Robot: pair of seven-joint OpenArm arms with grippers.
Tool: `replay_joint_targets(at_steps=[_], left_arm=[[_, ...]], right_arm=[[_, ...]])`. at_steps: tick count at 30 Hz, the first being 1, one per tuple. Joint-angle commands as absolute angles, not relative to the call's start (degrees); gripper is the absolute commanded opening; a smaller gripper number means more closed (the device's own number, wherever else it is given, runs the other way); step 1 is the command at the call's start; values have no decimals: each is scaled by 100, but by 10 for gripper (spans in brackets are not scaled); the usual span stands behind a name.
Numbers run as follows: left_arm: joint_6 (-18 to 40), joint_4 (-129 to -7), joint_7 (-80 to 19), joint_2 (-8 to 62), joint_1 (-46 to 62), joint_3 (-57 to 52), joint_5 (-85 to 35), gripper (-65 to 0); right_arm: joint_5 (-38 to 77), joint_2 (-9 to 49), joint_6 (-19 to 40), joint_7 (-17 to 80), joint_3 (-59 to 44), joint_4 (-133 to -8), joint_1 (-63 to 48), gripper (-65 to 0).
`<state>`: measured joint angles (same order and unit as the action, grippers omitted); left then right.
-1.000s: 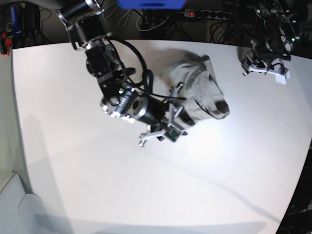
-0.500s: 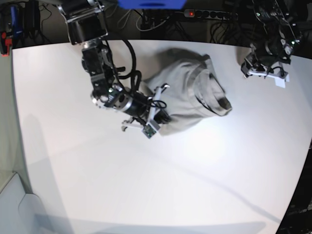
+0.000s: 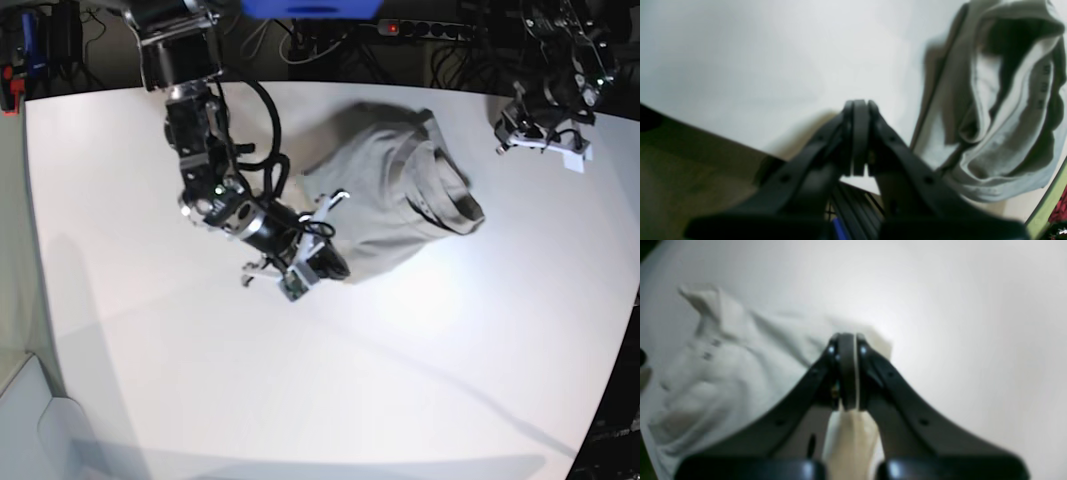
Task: Layout the t-shirt on the table in an organized manner, then fold the t-shirt properly
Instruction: 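Lay the folded end down with the right gripper and release, then move the right gripper away and the left gripper to the bundle's edge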
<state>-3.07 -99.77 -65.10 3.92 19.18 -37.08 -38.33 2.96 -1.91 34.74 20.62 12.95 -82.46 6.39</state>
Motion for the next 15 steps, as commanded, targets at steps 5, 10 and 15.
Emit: replay_joint_targets(at_steps=[5,10,15], left_arm=[[-338,-10079,-6484,453,1745,-3732,-3916,-650],[-338,-10070,-6484,453,1727,-3732,-3934,-650],[-338,-10070,-6484,453,1684,-3723,-3943,-650]], right_arm=[[382,-233,3512,2246,1288,-9473,13,-650],[382,-242,3512,2237,1323,-9182,-312,-650],[382,-242,3512,1780,1305,-8198,-268,-650]])
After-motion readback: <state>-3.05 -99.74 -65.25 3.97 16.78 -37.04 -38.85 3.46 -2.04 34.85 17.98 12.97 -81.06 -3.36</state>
